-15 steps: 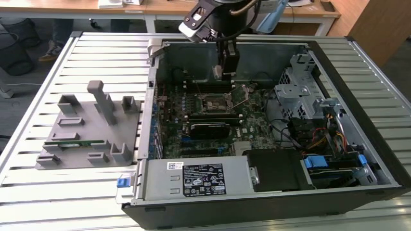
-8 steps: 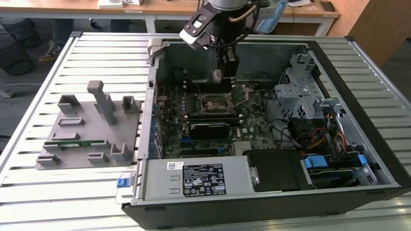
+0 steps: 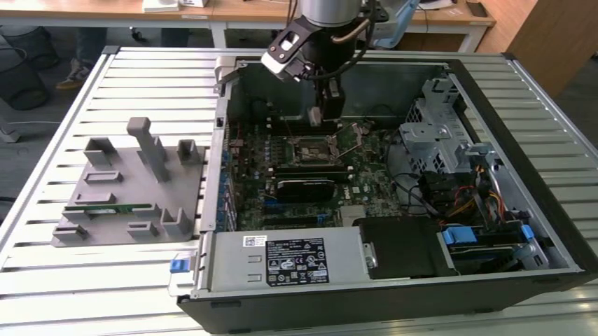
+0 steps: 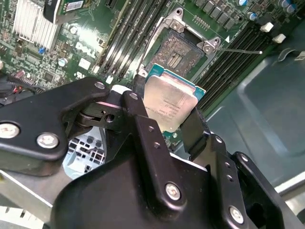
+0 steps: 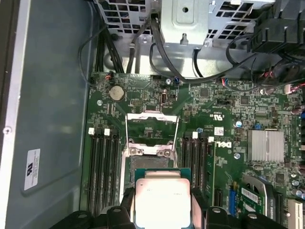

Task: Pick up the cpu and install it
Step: 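Place the cpu into insertion slot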

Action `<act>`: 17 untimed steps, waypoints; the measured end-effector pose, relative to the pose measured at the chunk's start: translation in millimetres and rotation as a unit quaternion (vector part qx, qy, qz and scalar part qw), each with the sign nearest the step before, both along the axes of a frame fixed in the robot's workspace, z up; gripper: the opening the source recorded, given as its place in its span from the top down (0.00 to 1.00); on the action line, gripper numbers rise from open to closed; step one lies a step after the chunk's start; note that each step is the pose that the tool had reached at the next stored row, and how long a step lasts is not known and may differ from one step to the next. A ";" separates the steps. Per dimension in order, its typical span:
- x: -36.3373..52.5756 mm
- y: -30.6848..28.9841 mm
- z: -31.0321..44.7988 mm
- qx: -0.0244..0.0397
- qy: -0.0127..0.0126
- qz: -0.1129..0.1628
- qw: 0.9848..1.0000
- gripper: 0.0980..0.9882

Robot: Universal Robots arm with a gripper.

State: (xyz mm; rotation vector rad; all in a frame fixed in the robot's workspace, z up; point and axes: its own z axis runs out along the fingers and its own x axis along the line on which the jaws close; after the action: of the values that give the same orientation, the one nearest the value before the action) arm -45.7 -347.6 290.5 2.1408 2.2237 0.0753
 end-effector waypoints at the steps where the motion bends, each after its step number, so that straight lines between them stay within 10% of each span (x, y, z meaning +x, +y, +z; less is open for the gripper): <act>1: 0.0 0.2 -1.7 0.000 0.001 -0.001 1.000 0.50; 17: 0.0 3.1 -22.3 0.000 0.004 -0.003 1.000 0.50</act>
State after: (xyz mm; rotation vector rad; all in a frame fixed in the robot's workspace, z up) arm -45.7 -344.4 268.3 2.1518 2.2211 0.0666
